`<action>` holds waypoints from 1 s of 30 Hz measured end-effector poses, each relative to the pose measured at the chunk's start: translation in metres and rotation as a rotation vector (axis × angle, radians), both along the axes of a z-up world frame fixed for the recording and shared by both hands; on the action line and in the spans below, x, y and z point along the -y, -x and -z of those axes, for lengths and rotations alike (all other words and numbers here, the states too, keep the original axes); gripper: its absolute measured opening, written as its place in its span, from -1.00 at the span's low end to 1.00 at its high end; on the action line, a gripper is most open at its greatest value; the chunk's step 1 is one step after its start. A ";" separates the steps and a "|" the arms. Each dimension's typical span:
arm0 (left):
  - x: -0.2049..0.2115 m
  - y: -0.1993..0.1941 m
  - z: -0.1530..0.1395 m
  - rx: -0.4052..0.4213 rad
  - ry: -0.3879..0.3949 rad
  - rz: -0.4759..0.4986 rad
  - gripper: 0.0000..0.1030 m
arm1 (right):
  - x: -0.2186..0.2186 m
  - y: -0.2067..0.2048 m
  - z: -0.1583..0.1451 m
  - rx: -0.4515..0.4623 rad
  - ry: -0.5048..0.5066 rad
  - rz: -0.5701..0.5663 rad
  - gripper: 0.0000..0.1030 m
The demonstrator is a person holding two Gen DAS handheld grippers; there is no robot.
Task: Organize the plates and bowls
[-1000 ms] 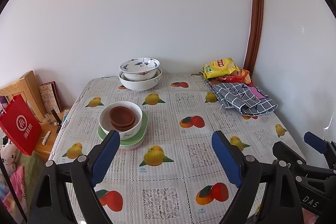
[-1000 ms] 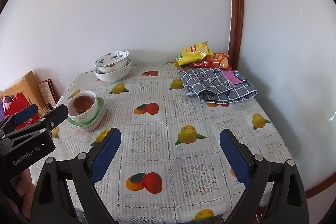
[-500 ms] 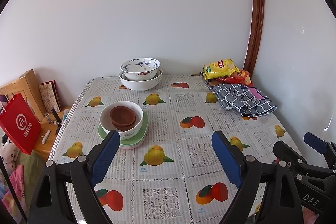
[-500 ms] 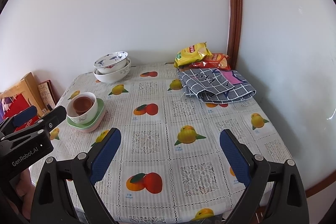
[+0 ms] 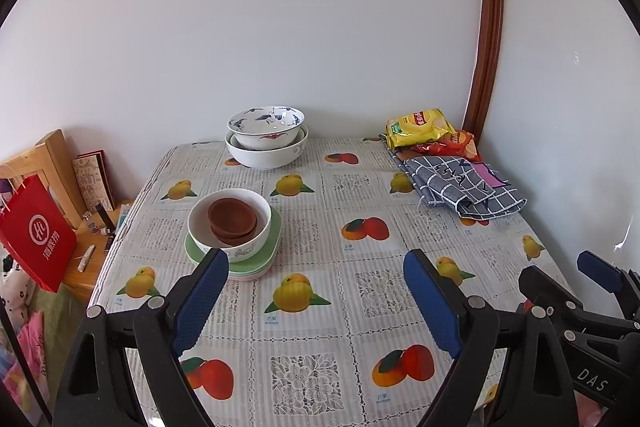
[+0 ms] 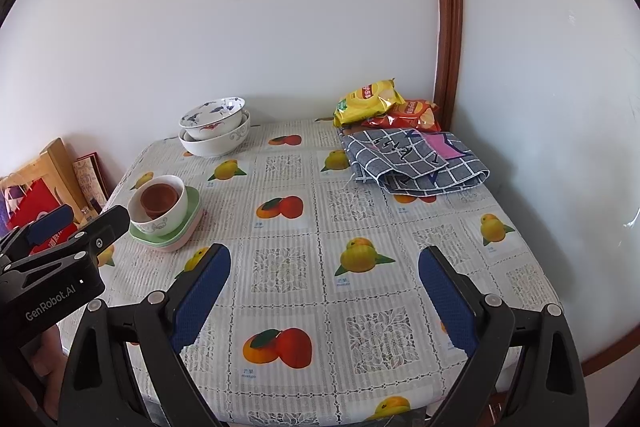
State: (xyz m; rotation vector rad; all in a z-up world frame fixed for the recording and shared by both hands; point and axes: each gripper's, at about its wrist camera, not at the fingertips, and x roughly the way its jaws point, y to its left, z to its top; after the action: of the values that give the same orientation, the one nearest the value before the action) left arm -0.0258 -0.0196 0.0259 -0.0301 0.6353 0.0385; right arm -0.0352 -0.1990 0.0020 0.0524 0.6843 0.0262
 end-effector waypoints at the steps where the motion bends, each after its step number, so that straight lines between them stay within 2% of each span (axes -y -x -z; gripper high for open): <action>1: 0.000 0.000 0.000 -0.002 0.002 0.004 0.73 | 0.000 0.000 0.000 -0.001 0.000 -0.001 0.83; 30: -0.004 0.000 0.001 -0.002 0.002 -0.004 0.75 | -0.004 0.002 -0.001 0.003 0.001 -0.013 0.83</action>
State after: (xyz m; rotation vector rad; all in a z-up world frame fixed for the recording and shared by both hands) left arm -0.0259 -0.0156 0.0249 -0.0337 0.6372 0.0420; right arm -0.0371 -0.1951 0.0030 0.0474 0.6813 0.0384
